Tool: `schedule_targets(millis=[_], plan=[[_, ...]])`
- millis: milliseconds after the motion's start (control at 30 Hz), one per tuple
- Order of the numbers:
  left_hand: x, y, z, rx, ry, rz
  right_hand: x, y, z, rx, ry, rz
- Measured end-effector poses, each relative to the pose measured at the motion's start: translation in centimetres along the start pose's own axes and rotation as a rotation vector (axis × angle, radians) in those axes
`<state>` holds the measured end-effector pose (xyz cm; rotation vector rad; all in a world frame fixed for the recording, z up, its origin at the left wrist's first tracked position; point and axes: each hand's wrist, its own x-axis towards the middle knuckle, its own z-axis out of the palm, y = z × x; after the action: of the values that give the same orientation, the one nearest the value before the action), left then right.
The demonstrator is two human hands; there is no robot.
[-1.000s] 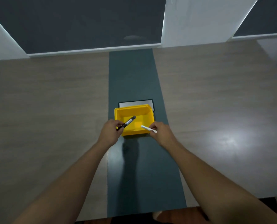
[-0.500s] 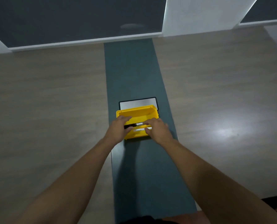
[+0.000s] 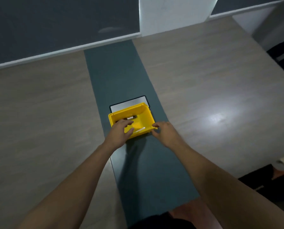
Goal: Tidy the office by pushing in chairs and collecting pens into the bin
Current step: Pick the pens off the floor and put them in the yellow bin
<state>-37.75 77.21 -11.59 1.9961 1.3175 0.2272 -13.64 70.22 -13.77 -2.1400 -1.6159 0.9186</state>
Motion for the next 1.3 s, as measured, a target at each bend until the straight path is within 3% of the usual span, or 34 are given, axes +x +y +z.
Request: schedule_targets(millis=[133, 667, 967, 1300], plan=[[-0.2, 2.7, 1.9, 0.033, -0.040, 0.119, -4.2, 1.7, -1.1, 0.020, 0.100, 0.031], [-5.2, 21.1, 15.0, 0.097, -0.413, 0.558, -28.9, 13.7, -4.8, 0.162, 0.438, 0.466], [-20.3, 31.9, 26.0, 0.189, -0.660, 0.864, -53.0, 20.8, -0.1, 0.206, 0.676, 0.749], [-42.3, 39.5, 38.4, 0.412, -0.967, 1.193, -80.6, 22.3, 10.7, 0.293, 1.008, 1.087]])
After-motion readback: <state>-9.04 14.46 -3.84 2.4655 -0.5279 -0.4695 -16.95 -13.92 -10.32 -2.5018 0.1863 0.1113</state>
